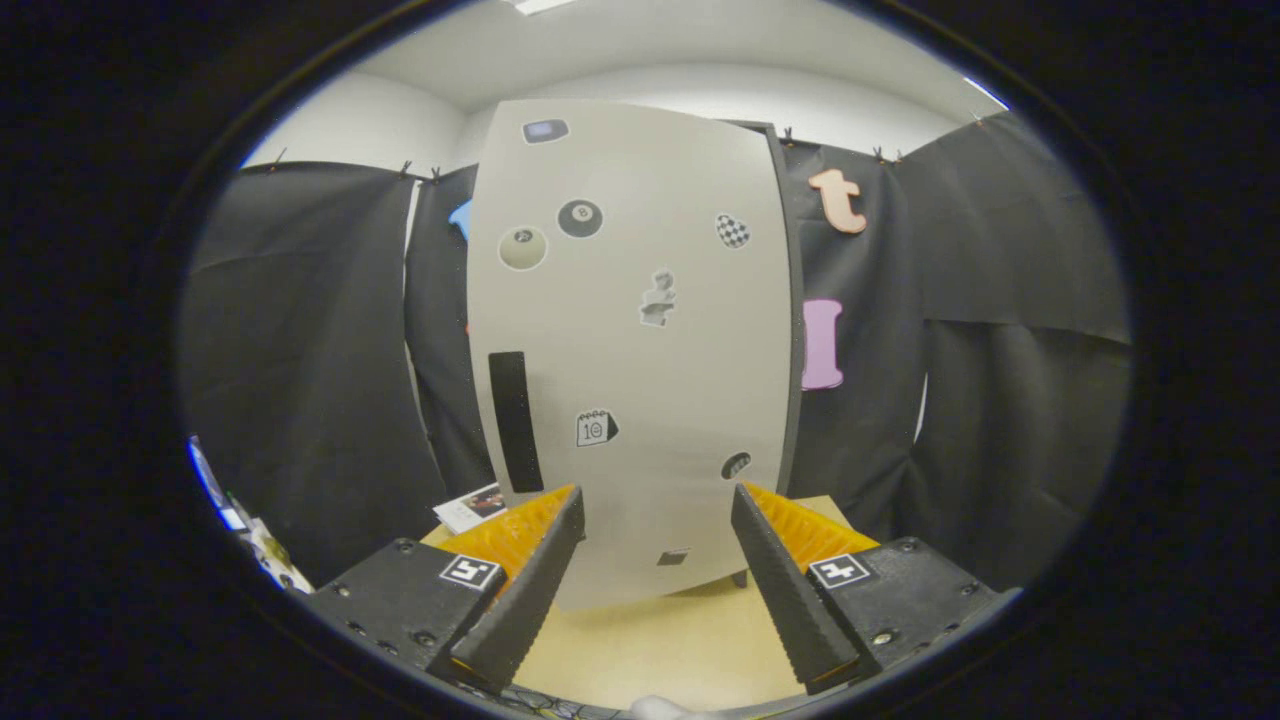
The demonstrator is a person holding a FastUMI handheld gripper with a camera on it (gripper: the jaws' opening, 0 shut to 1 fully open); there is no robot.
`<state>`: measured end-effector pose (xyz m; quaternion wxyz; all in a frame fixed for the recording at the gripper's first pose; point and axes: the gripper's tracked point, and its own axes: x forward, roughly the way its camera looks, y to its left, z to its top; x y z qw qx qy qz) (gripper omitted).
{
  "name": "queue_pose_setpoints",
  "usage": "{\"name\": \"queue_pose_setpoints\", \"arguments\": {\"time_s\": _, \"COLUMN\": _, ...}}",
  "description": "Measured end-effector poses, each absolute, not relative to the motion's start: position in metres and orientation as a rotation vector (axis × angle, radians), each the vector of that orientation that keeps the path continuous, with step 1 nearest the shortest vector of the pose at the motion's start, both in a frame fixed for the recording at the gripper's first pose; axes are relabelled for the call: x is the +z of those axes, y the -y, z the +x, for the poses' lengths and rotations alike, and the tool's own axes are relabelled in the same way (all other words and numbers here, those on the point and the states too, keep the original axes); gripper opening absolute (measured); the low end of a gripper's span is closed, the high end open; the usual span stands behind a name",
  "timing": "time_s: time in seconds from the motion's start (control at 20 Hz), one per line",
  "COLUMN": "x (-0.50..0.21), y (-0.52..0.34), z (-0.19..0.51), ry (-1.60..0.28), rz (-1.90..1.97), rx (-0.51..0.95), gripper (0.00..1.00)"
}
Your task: Open the shoe cabinet door, grab the shoes and put them into the shoe cabinet, then close the shoe cabinet door.
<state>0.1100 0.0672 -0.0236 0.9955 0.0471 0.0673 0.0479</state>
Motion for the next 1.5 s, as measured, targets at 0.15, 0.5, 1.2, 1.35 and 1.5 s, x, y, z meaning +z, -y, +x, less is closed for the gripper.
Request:
{"name": "queue_pose_setpoints", "arguments": {"time_s": 0.15, "x": -0.027, "y": -0.05, "z": 0.084, "ry": -0.145, "rz": 0.113, "rx": 0.017, "gripper": 0.97}}
{"name": "queue_pose_setpoints", "arguments": {"time_s": 0.5, "x": -0.031, "y": -0.037, "z": 0.029, "ry": -0.146, "rz": 0.125, "rx": -0.055, "gripper": 0.97}}
{"name": "queue_pose_setpoints", "arguments": {"time_s": 1.2, "x": -0.031, "y": -0.043, "z": 0.041, "ry": -0.116, "rz": 0.115, "rx": -0.031, "gripper": 0.97}}
{"name": "queue_pose_setpoints", "arguments": {"time_s": 1.35, "x": -0.036, "y": -0.044, "z": 0.039, "ry": -0.127, "rz": 0.112, "rx": -0.025, "gripper": 0.97}}
{"name": "queue_pose_setpoints", "arguments": {"time_s": 1.5, "x": -0.036, "y": -0.043, "z": 0.037, "ry": -0.127, "rz": 0.114, "rx": -0.03, "gripper": 0.97}}
